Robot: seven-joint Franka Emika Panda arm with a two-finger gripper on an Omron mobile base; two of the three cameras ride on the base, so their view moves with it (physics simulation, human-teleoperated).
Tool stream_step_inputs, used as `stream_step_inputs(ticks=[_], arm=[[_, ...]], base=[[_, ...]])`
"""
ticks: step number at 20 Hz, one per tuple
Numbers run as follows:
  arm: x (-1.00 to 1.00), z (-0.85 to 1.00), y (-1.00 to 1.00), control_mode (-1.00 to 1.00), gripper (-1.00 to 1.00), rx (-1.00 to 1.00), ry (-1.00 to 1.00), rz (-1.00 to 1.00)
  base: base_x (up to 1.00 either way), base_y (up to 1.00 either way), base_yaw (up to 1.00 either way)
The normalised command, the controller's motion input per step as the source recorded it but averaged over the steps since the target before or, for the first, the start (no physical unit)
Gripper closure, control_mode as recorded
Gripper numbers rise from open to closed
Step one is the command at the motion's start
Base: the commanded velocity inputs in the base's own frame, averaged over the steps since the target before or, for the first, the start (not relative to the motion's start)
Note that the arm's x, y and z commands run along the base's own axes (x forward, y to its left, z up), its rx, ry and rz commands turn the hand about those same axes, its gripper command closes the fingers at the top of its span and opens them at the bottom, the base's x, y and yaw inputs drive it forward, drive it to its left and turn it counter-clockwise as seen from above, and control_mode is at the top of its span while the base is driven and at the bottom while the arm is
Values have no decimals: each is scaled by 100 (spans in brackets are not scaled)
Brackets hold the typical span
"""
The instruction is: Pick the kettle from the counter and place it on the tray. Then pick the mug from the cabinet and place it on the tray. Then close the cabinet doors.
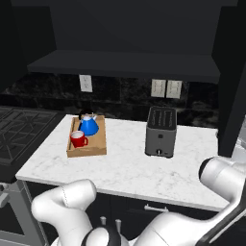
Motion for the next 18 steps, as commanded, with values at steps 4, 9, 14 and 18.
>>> stream_step_inputs(ticks=[4, 9, 14, 18], arm=[[-76, 62, 49, -100, 100, -29, -11, 0], [-91, 70, 45, -100, 100, -36, -3, 0], [-79, 62, 54, -100, 100, -37, 0, 0], [-22, 31, 75, -100, 100, -40, 13, 0]], base=[[0, 0, 0], [0, 0, 0], [0, 0, 0], [0, 0, 0]])
